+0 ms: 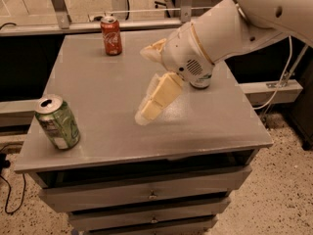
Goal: Knock green can over
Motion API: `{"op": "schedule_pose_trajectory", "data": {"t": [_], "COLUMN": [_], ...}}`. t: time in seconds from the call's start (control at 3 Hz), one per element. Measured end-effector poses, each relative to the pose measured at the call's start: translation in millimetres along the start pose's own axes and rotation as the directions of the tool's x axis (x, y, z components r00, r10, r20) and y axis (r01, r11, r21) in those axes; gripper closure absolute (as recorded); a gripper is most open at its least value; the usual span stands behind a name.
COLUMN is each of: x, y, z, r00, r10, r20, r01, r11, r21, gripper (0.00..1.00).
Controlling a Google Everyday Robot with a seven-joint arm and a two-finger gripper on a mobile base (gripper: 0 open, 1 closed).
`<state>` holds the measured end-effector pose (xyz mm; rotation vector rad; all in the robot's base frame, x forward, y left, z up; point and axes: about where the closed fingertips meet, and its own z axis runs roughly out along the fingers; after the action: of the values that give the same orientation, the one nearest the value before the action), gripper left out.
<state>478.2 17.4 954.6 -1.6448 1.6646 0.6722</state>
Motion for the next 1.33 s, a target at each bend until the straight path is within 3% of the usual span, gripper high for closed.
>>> {"op": "schedule_pose_trajectory", "data": {"t": [0.33, 0.67, 1.33], "x": [-8.8, -28.8, -55.0], "y": [1.9, 4.3, 17.9], "z": [14.9, 55.0, 126.7], "r00": [0.999, 0.991, 0.95], "r10": [-0.012, -0.02, 0.029], "r20": [0.032, 0.135, 0.311], "r01": [0.012, 0.024, 0.0], "r11": [0.9999, 0.9994, 0.9956], "r21": [-0.01, -0.027, -0.094], "gripper": [0.0, 0.0, 0.0]}}
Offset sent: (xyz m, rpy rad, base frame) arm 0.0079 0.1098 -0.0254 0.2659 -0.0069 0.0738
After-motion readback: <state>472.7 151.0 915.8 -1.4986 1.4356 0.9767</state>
